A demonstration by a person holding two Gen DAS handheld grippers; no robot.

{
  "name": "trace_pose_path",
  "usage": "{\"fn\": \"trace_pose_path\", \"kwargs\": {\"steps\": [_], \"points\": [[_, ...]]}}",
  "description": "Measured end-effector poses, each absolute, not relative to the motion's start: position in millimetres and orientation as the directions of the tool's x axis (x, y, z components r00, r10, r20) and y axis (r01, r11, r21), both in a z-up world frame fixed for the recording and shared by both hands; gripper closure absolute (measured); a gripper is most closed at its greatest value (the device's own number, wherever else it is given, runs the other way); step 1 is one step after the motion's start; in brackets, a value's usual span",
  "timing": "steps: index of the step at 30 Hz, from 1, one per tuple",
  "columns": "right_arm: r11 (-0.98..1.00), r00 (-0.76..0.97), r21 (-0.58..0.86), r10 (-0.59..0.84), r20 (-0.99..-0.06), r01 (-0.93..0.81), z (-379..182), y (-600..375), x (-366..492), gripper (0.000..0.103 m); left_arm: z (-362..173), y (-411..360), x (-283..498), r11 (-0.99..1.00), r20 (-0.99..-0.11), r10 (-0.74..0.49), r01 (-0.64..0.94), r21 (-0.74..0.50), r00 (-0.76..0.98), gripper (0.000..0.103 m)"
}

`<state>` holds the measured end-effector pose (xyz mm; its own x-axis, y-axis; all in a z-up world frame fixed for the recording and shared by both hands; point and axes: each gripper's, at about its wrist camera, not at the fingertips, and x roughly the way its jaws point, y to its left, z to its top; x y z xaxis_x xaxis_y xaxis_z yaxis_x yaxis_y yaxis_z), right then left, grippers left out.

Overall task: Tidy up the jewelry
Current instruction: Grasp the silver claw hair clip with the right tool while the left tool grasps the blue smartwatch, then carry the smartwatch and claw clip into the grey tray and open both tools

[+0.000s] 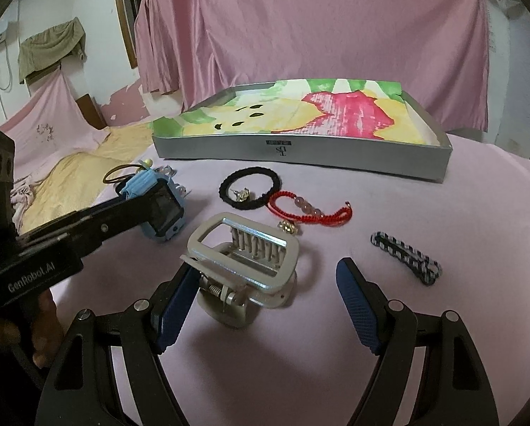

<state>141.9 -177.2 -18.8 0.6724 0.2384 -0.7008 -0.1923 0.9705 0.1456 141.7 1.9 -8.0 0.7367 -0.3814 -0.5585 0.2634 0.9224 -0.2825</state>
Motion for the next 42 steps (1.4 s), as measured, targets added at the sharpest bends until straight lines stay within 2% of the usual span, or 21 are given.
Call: {"fn": "trace_pose_path", "kwargs": {"steps": [5,6,8,9,25,36,42], "points": [[0.967,0.66,0.149,0.251,-0.709,-0.208,-20,-173,146,0.031,-9,-4,141,0.93,-0.566,-0.365,0.268,-0.25,0.739,0.086],[0.963,0.653,0.164,0.266,-0.709,-0.214,-21,-172,147,0.035,-9,-4,140,0.932,-0.565,-0.362,0.267,-0.246,0.742,0.086],[0.956,0.648,0.192,0.291,-0.704,-0.22,-23,-175,147,0.049,-9,-4,140,0.933,-0.564,-0.357,0.263,-0.244,0.744,0.086],[0.957,0.651,0.192,0.29,-0.701,-0.219,-23,-175,146,0.051,-8,-5,139,0.934,-0.563,-0.357,0.262,-0.245,0.746,0.086],[0.938,0.668,0.257,0.347,-0.658,-0.233,-25,-178,129,0.051,-1,8,109,0.926,-0.572,-0.376,0.274,-0.259,0.729,0.086],[0.931,0.706,0.262,0.363,-0.609,-0.253,-13,-185,122,0.051,21,25,103,0.908,-0.521,-0.409,0.278,-0.312,0.749,0.086],[0.931,0.733,0.254,0.362,-0.576,-0.261,3,-193,137,0.051,42,26,116,0.905,-0.477,-0.416,0.3,-0.303,0.774,0.086]]}}
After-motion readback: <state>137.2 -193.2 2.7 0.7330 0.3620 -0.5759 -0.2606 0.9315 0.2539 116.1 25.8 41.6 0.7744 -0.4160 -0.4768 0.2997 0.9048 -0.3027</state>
